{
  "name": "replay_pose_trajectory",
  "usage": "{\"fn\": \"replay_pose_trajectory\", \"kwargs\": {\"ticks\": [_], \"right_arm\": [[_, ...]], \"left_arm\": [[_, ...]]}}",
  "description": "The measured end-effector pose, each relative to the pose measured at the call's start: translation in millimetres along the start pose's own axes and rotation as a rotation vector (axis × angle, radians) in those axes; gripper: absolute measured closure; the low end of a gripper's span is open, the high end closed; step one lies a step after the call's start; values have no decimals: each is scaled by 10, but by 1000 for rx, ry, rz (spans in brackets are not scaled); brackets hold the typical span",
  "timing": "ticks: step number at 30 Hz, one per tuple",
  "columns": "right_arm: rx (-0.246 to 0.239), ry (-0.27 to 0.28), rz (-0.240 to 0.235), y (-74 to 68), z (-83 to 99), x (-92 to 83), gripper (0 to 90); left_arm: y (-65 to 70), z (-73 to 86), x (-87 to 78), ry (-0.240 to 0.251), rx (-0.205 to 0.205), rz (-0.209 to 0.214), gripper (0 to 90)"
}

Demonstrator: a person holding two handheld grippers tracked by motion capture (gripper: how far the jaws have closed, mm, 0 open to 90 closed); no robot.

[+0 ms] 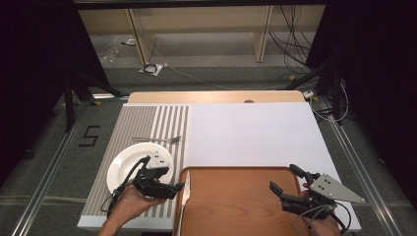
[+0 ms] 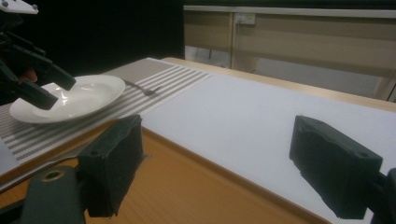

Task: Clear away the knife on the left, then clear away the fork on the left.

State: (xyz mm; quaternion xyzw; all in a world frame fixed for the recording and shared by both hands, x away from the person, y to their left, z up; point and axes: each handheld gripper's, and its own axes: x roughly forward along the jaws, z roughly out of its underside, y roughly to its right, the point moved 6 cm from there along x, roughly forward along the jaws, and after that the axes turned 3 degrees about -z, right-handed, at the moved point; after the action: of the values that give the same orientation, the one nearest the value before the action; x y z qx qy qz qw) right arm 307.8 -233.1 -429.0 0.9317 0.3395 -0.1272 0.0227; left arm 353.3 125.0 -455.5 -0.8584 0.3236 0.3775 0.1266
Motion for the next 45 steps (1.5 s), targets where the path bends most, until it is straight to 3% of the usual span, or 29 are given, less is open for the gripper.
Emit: {"fn": "replay_pose_trajectory", "kwargs": {"ticks": [14, 20, 33, 45], "right_arm": [[-4, -2, 1, -13, -2, 1, 183], [-8, -7, 0, -19, 1, 4, 183], [-9, -5, -4, -16, 0, 9, 183], [-9, -6, -3, -23, 1, 16, 183]], "left_arm": [[-343, -31, -138, 46, -80, -70, 189], [-429, -14, -143, 46, -110, -82, 169], [-559, -28, -156, 41, -128, -108, 158], [-792, -57, -149, 46, -158, -144, 164]]}}
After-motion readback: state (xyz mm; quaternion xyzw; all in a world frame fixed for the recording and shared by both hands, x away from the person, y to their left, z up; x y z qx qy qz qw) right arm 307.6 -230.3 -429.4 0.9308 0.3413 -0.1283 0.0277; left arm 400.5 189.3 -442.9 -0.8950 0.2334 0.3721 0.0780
